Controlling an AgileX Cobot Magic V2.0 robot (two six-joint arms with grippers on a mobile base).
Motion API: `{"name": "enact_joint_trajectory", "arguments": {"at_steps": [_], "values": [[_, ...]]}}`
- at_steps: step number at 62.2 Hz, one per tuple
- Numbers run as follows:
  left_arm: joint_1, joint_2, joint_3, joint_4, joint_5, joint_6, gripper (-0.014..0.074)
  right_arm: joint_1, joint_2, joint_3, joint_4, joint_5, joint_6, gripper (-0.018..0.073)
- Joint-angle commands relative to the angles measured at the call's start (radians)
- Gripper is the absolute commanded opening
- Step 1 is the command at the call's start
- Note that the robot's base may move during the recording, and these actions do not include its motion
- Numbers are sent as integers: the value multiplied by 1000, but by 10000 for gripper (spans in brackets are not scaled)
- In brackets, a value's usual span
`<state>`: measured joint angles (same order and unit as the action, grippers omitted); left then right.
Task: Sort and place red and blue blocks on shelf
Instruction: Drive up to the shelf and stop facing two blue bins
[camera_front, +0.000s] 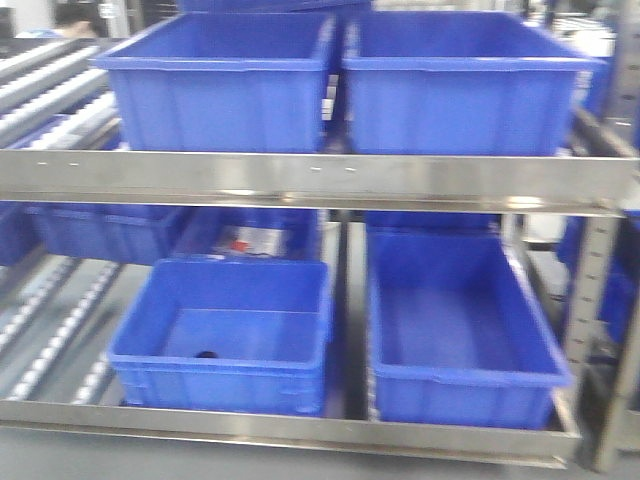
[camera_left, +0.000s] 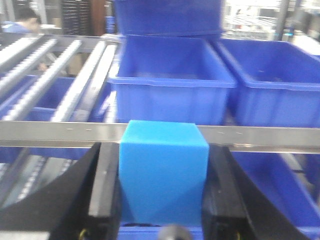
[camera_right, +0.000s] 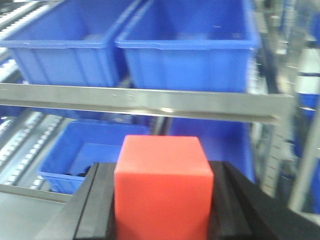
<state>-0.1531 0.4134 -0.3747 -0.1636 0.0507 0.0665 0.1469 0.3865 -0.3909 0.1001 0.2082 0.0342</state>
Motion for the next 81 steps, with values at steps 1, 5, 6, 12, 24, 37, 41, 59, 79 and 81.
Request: {"name": "enact_joint_trajectory", "arguments": {"at_steps": [1, 5, 6, 12, 24, 37, 41, 59, 79, 81], "values": [[1, 5, -29, -6, -89, 2, 124, -7, 6, -31, -8, -94, -3, 68], [1, 5, -29, -6, -89, 2, 124, -7, 6, -31, -8, -94, -3, 68], [1, 5, -29, -6, -89, 2, 124, -7, 6, -31, -8, -94, -3, 68], [1, 5, -29, -6, -89, 2, 124, -7, 6, -31, -8, -94, -3, 68], [1, 5, -29, -6, -89, 2, 124, -7, 6, -31, -8, -94, -3, 68], [1, 5, -29, -6, -89, 2, 124, -7, 6, -31, -8, -94, -3, 68], [1, 5, -29, -6, -89, 2, 124, -7, 6, -31, -8, -94, -3, 68], [1, 5, -29, -6, -89, 2, 124, -7, 6, -31, -8, -94, -3, 68], [1, 5, -29, -6, -89, 2, 124, -7, 6, -31, -8, -94, -3, 68], [1, 5, -29, -6, -89, 2, 124, -7, 6, -31, -8, -94, -3, 68]]}}
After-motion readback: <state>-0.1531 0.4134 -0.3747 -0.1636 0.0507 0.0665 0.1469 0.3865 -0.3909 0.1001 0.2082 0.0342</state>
